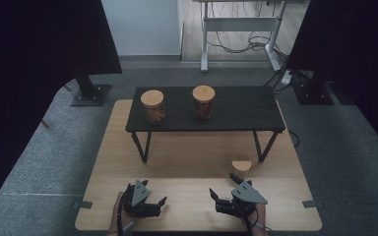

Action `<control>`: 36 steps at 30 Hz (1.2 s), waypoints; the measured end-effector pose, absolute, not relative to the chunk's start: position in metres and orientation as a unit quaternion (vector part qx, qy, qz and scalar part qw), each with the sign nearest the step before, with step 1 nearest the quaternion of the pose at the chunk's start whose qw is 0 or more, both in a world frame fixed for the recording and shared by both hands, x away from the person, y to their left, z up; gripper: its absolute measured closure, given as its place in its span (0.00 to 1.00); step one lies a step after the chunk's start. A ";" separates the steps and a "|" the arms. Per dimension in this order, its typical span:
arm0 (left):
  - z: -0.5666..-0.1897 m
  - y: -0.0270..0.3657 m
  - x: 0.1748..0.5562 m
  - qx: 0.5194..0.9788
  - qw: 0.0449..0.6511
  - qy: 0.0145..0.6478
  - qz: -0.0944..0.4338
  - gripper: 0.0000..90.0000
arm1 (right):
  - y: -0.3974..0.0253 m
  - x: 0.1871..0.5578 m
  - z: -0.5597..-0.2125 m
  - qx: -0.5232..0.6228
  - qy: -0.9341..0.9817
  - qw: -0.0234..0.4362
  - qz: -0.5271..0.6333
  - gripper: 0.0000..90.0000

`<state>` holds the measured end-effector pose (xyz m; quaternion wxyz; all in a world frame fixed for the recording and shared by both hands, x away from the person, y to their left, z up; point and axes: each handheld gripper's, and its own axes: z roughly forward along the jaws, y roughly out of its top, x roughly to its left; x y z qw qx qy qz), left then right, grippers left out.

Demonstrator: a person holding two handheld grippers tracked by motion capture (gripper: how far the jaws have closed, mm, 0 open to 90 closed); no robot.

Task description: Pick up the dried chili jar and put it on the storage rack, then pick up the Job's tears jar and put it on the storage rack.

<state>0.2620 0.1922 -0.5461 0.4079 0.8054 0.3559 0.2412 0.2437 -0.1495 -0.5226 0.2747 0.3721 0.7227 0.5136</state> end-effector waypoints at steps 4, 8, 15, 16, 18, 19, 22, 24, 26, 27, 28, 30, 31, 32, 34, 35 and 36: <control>-0.546 0.192 0.262 0.806 0.408 0.355 0.242 0.08 | -0.144 0.240 -0.528 0.368 0.731 0.269 0.507 0.13; -0.546 0.191 0.262 0.806 0.408 0.354 0.241 0.08 | -0.143 0.239 -0.527 0.367 0.730 0.272 0.509 0.12; -0.546 0.191 0.263 0.807 0.408 0.352 0.242 0.08 | -0.151 0.241 -0.527 0.380 0.722 0.260 0.517 0.11; -0.546 0.191 0.263 0.807 0.408 0.352 0.242 0.08 | -0.152 0.241 -0.526 0.384 0.722 0.253 0.518 0.10; -0.545 0.191 0.263 0.806 0.410 0.352 0.242 0.08 | -0.156 0.240 -0.526 0.393 0.716 0.249 0.521 0.09; -0.545 0.191 0.263 0.806 0.411 0.352 0.242 0.08 | -0.158 0.240 -0.526 0.394 0.715 0.246 0.522 0.09; -0.545 0.191 0.263 0.805 0.411 0.353 0.241 0.08 | -0.164 0.240 -0.525 0.394 0.717 0.245 0.520 0.09; -0.546 0.191 0.264 0.806 0.410 0.354 0.240 0.08 | -0.169 0.240 -0.525 0.396 0.717 0.242 0.520 0.08; -0.546 0.191 0.264 0.806 0.409 0.355 0.240 0.08 | -0.175 0.240 -0.525 0.398 0.715 0.241 0.522 0.06; -0.546 0.191 0.264 0.806 0.409 0.356 0.240 0.08 | -0.178 0.241 -0.524 0.396 0.717 0.239 0.522 0.04; -0.547 0.191 0.264 0.805 0.409 0.356 0.240 0.08 | -0.181 0.242 -0.523 0.394 0.718 0.239 0.522 0.03; -0.547 0.191 0.265 0.805 0.407 0.358 0.241 0.08 | -0.187 0.243 -0.521 0.394 0.718 0.241 0.521 0.02; -0.547 0.191 0.265 0.805 0.406 0.359 0.241 0.08 | -0.191 0.244 -0.519 0.395 0.716 0.242 0.522 0.02; -0.547 0.191 0.265 0.805 0.406 0.359 0.241 0.08 | -0.195 0.244 -0.519 0.396 0.715 0.245 0.522 0.02; -0.547 0.191 0.265 0.804 0.406 0.360 0.242 0.08 | -0.202 0.245 -0.518 0.398 0.715 0.249 0.518 0.02; -0.547 0.192 0.265 0.804 0.406 0.360 0.242 0.08 | -0.206 0.245 -0.518 0.400 0.716 0.250 0.515 0.02; -0.547 0.192 0.265 0.804 0.407 0.360 0.242 0.08 | -0.210 0.246 -0.518 0.401 0.716 0.250 0.514 0.02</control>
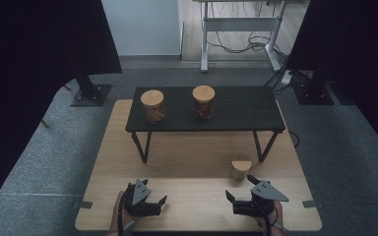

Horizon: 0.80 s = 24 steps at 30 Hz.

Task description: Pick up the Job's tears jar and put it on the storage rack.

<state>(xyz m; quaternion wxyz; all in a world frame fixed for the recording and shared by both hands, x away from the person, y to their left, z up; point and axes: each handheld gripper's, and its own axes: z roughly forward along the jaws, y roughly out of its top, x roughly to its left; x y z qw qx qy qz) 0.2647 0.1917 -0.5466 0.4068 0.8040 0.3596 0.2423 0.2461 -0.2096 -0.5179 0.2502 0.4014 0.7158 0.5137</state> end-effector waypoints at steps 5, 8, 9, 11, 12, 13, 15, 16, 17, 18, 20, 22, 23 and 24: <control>-0.547 0.192 0.265 0.804 0.406 0.359 0.243 0.08 | -0.226 0.249 -0.520 0.412 0.712 0.255 0.508 0.02; -0.547 0.192 0.266 0.804 0.406 0.361 0.243 0.08 | -0.232 0.250 -0.521 0.414 0.711 0.256 0.507 0.02; -0.547 0.192 0.266 0.804 0.406 0.362 0.243 0.08 | -0.233 0.251 -0.521 0.414 0.712 0.257 0.506 0.02; -0.547 0.192 0.266 0.804 0.405 0.362 0.243 0.08 | -0.235 0.252 -0.522 0.414 0.711 0.258 0.506 0.02; -0.547 0.192 0.266 0.804 0.405 0.362 0.243 0.08 | -0.236 0.252 -0.522 0.415 0.712 0.259 0.504 0.02; -0.547 0.192 0.266 0.804 0.405 0.362 0.243 0.08 | -0.237 0.252 -0.523 0.416 0.713 0.260 0.501 0.02; -0.547 0.192 0.266 0.805 0.405 0.360 0.243 0.08 | -0.238 0.254 -0.525 0.419 0.715 0.262 0.495 0.02; -0.547 0.192 0.266 0.805 0.405 0.360 0.243 0.08 | -0.239 0.255 -0.526 0.421 0.716 0.262 0.492 0.02; -0.547 0.191 0.266 0.805 0.404 0.359 0.243 0.08 | -0.240 0.256 -0.528 0.425 0.716 0.261 0.489 0.02; -0.547 0.191 0.266 0.806 0.404 0.358 0.243 0.08 | -0.240 0.257 -0.529 0.427 0.717 0.261 0.486 0.02; -0.547 0.191 0.266 0.806 0.404 0.358 0.243 0.08 | -0.242 0.259 -0.531 0.430 0.715 0.262 0.484 0.02; -0.547 0.191 0.266 0.806 0.404 0.358 0.243 0.08 | -0.243 0.261 -0.533 0.435 0.713 0.264 0.482 0.03; -0.547 0.191 0.266 0.805 0.404 0.358 0.244 0.08 | -0.243 0.262 -0.533 0.437 0.713 0.262 0.482 0.03; -0.547 0.191 0.266 0.805 0.404 0.359 0.243 0.08 | -0.243 0.263 -0.534 0.437 0.714 0.262 0.480 0.03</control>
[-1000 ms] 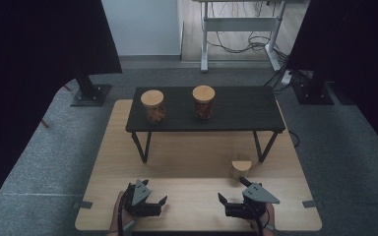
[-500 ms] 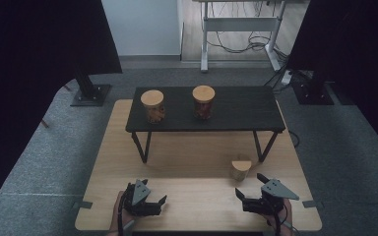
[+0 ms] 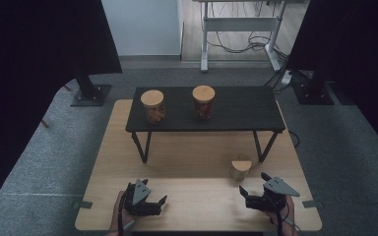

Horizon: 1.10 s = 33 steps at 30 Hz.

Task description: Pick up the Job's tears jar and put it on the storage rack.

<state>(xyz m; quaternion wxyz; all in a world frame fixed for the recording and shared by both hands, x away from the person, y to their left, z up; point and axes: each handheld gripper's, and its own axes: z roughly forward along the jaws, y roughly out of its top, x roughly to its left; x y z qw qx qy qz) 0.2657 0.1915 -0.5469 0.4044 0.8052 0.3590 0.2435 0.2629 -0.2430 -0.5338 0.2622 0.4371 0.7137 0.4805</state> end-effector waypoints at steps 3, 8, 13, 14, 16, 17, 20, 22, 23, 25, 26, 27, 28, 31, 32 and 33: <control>-0.546 0.192 0.266 0.804 0.405 0.359 0.244 0.08 | -0.243 0.265 -0.535 0.439 0.715 0.262 0.477 0.03; -0.547 0.191 0.266 0.806 0.404 0.357 0.244 0.08 | -0.243 0.268 -0.538 0.444 0.715 0.266 0.470 0.03; -0.547 0.191 0.265 0.806 0.404 0.357 0.244 0.08 | -0.242 0.275 -0.541 0.445 0.718 0.265 0.466 0.03; -0.547 0.191 0.265 0.805 0.405 0.358 0.244 0.08 | -0.241 0.276 -0.541 0.444 0.719 0.264 0.465 0.03; -0.547 0.191 0.265 0.805 0.404 0.358 0.245 0.08 | -0.239 0.279 -0.542 0.440 0.723 0.265 0.463 0.03; -0.547 0.191 0.265 0.805 0.404 0.359 0.244 0.08 | -0.238 0.281 -0.543 0.438 0.724 0.264 0.462 0.03; -0.547 0.190 0.265 0.806 0.403 0.358 0.244 0.08 | -0.235 0.286 -0.545 0.433 0.727 0.264 0.462 0.04; -0.547 0.190 0.265 0.807 0.403 0.358 0.244 0.08 | -0.233 0.290 -0.546 0.433 0.729 0.262 0.460 0.04; -0.547 0.190 0.265 0.807 0.402 0.358 0.244 0.08 | -0.232 0.292 -0.547 0.433 0.731 0.261 0.459 0.04; -0.547 0.191 0.266 0.806 0.403 0.358 0.244 0.08 | -0.230 0.294 -0.549 0.431 0.735 0.258 0.455 0.04; -0.547 0.191 0.266 0.806 0.403 0.358 0.244 0.08 | -0.229 0.295 -0.550 0.431 0.736 0.258 0.453 0.04; -0.547 0.191 0.266 0.806 0.403 0.358 0.245 0.08 | -0.229 0.296 -0.551 0.432 0.736 0.257 0.452 0.05; -0.547 0.191 0.265 0.806 0.403 0.358 0.245 0.08 | -0.228 0.297 -0.551 0.434 0.736 0.257 0.451 0.05; -0.547 0.191 0.265 0.806 0.403 0.358 0.245 0.08 | -0.229 0.301 -0.552 0.437 0.735 0.257 0.450 0.05; -0.547 0.190 0.265 0.806 0.403 0.357 0.245 0.08 | -0.229 0.303 -0.552 0.439 0.734 0.258 0.449 0.05; -0.547 0.190 0.265 0.806 0.403 0.357 0.245 0.08 | -0.229 0.304 -0.552 0.441 0.733 0.258 0.449 0.05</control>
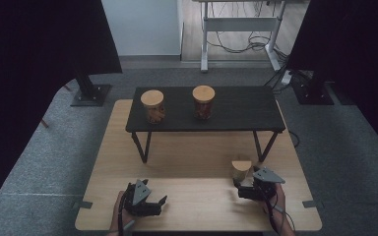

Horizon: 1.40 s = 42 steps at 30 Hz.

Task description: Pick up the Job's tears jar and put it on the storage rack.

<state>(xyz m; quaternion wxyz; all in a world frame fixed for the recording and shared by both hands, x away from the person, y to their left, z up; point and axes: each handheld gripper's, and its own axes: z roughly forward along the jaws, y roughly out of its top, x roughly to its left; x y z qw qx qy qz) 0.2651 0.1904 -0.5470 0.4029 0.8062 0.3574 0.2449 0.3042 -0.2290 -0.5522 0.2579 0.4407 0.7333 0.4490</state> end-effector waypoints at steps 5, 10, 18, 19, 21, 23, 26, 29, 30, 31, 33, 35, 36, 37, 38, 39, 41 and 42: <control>-0.547 0.191 0.265 0.805 0.403 0.360 0.245 0.08 | -0.227 0.312 -0.554 0.443 0.735 0.256 0.444 0.05; -0.547 0.192 0.266 0.805 0.403 0.361 0.245 0.08 | -0.222 0.320 -0.555 0.447 0.736 0.255 0.440 0.06; -0.547 0.192 0.266 0.805 0.402 0.359 0.245 0.08 | -0.212 0.335 -0.557 0.450 0.740 0.254 0.430 0.06; -0.547 0.191 0.266 0.805 0.402 0.360 0.245 0.08 | -0.210 0.336 -0.557 0.451 0.740 0.255 0.428 0.06; -0.547 0.191 0.265 0.805 0.403 0.359 0.246 0.08 | -0.209 0.338 -0.557 0.455 0.739 0.251 0.428 0.07; -0.547 0.191 0.265 0.805 0.403 0.359 0.246 0.08 | -0.206 0.339 -0.557 0.457 0.742 0.251 0.420 0.08; -0.547 0.191 0.265 0.805 0.403 0.359 0.246 0.08 | -0.205 0.340 -0.557 0.457 0.743 0.251 0.419 0.13; -0.547 0.191 0.265 0.805 0.403 0.358 0.246 0.08 | -0.208 0.340 -0.557 0.465 0.738 0.257 0.416 0.26; -0.547 0.191 0.265 0.805 0.403 0.358 0.247 0.08 | -0.210 0.341 -0.557 0.467 0.738 0.250 0.419 0.27; -0.546 0.191 0.265 0.805 0.403 0.358 0.247 0.08 | -0.212 0.342 -0.557 0.468 0.738 0.243 0.421 0.27; -0.546 0.191 0.265 0.805 0.403 0.357 0.247 0.08 | -0.211 0.341 -0.557 0.466 0.739 0.248 0.419 0.27; -0.546 0.191 0.265 0.805 0.403 0.357 0.248 0.08 | -0.211 0.341 -0.557 0.467 0.739 0.249 0.418 0.27; -0.546 0.191 0.265 0.805 0.403 0.357 0.248 0.08 | -0.211 0.341 -0.557 0.466 0.739 0.249 0.418 0.27; -0.546 0.191 0.265 0.805 0.404 0.357 0.248 0.08 | -0.211 0.341 -0.557 0.467 0.739 0.249 0.418 0.27; -0.546 0.191 0.265 0.805 0.404 0.357 0.248 0.08 | -0.211 0.341 -0.557 0.467 0.738 0.249 0.418 0.27; -0.546 0.191 0.265 0.805 0.403 0.356 0.248 0.08 | -0.211 0.341 -0.557 0.467 0.738 0.249 0.418 0.27; -0.546 0.191 0.265 0.806 0.403 0.356 0.248 0.08 | -0.211 0.341 -0.557 0.467 0.738 0.249 0.418 0.28; -0.546 0.191 0.265 0.806 0.403 0.356 0.247 0.08 | -0.211 0.340 -0.557 0.467 0.738 0.249 0.418 0.28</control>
